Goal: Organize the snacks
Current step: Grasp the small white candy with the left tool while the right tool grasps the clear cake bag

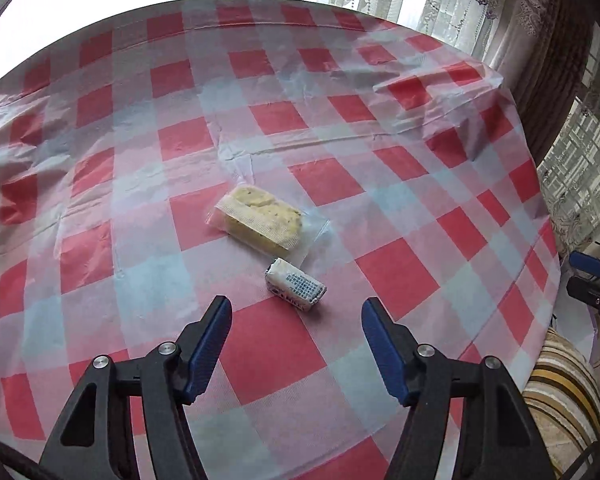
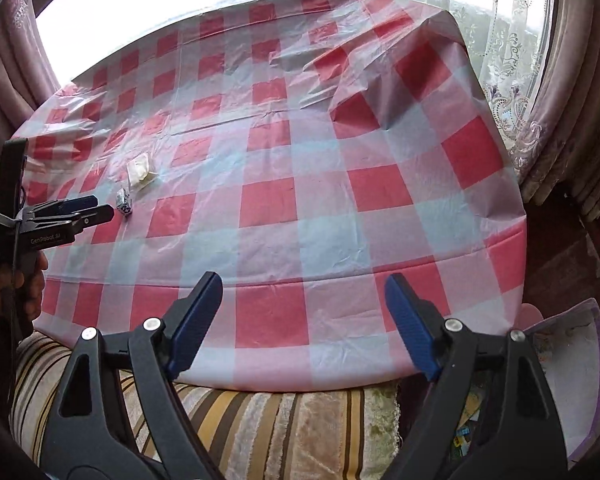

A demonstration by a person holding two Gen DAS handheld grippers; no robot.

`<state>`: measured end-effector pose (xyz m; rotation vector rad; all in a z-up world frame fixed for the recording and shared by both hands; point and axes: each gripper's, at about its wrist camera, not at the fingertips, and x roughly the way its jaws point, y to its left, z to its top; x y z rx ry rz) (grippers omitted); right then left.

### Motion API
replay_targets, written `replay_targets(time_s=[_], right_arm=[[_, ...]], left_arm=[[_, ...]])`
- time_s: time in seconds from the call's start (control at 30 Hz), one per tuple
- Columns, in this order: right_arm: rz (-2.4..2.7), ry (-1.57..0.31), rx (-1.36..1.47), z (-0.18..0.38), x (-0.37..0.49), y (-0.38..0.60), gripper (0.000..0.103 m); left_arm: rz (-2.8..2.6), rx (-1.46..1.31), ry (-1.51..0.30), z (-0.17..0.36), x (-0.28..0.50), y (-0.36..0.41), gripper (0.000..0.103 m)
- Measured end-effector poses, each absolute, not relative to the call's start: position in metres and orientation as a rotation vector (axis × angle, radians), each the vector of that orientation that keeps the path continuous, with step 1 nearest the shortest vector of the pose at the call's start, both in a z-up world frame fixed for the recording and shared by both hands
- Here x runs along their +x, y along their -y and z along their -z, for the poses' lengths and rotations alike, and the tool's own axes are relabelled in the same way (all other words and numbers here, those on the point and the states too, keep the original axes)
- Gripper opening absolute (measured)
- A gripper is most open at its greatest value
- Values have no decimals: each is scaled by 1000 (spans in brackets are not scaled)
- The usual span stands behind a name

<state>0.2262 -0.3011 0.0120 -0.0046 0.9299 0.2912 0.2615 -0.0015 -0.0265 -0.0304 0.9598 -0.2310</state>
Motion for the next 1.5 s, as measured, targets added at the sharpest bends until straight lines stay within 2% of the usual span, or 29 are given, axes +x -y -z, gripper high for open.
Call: replay_targets(time_s=[0.07, 0.33, 0.4, 0.43, 0.47, 1.1, 1.33, 1.5], right_arm=[[-301, -930, -16, -13, 232, 292, 84], [-340, -943, -47, -10, 253, 259, 84], [-347, -943, -50, -9, 261, 251, 84], [-351, -945, -50, -9, 265, 246, 84], [-357, -947, -49, -8, 269, 241, 84], [-634, -921, -187, 17, 331, 99, 84], [-658, -929, -263, 32, 343, 62, 73], [-652, -931, -308, 44, 348, 45, 70]], left_arm=[[266, 26, -966, 31, 269, 1, 60], [382, 175, -973, 40, 286, 6, 59], [419, 212, -981, 42, 288, 12, 49], [429, 218, -986, 43, 289, 14, 38], [429, 222, -982, 44, 290, 15, 37], [103, -58, -1031, 42, 255, -32, 37], [-63, -225, -1052, 41, 243, -53, 37], [-132, -295, -1041, 41, 234, -63, 37]])
